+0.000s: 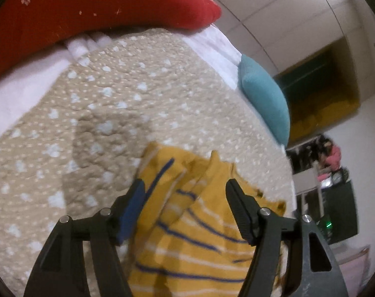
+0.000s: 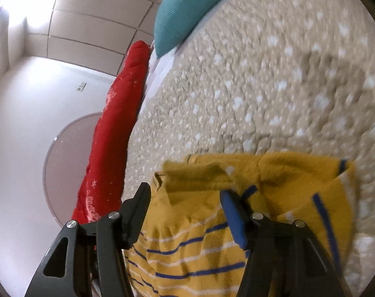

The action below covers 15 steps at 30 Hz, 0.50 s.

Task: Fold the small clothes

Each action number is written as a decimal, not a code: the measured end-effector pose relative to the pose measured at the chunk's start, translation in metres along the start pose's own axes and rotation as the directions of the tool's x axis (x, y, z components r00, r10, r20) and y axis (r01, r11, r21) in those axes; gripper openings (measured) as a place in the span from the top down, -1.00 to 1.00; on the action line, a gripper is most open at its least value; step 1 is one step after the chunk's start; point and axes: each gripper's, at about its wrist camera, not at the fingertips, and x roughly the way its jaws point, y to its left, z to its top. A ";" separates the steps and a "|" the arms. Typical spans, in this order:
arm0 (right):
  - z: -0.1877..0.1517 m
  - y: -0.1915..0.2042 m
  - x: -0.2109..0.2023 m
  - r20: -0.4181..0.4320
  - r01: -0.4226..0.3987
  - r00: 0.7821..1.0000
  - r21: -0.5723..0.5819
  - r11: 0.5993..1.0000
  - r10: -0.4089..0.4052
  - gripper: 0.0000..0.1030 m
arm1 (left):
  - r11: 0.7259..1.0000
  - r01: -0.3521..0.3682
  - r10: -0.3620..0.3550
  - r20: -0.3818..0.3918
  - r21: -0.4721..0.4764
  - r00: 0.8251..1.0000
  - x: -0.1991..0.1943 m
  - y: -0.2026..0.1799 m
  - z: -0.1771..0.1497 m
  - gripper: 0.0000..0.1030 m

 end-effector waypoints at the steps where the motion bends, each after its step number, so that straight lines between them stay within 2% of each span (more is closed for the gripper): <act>1: 0.000 0.003 -0.007 0.012 0.013 1.000 -0.019 1.000 -0.013 -0.29 | 1.000 -0.017 0.017 -0.002 0.021 1.000 -0.004 0.000 -0.003 -0.31; 4: -0.001 0.009 -0.035 0.074 0.087 0.994 -0.077 0.993 -0.081 -0.49 | 0.995 -0.054 0.054 0.001 0.088 0.999 -0.016 0.000 -0.020 -0.40; 7: -0.015 0.008 -0.061 0.085 0.148 0.987 -0.116 0.982 -0.138 -0.51 | 0.987 -0.069 0.073 -0.018 0.143 0.997 -0.024 0.004 -0.040 -0.44; 10: -0.047 0.000 -0.083 0.054 0.176 0.984 -0.174 0.969 -0.169 -0.51 | 0.978 -0.050 0.063 -0.055 0.202 0.997 -0.030 0.011 -0.070 -0.47; 13: -0.090 -0.013 -0.099 0.010 0.166 0.986 -0.220 0.961 -0.168 -0.51 | 0.966 -0.035 0.060 -0.090 0.255 0.994 -0.027 0.016 -0.094 -0.53; 15: -0.119 -0.020 -0.103 -0.006 0.167 0.985 -0.245 0.955 -0.173 -0.51 | 0.955 -0.055 0.093 -0.119 0.291 0.988 -0.018 0.020 -0.113 -0.53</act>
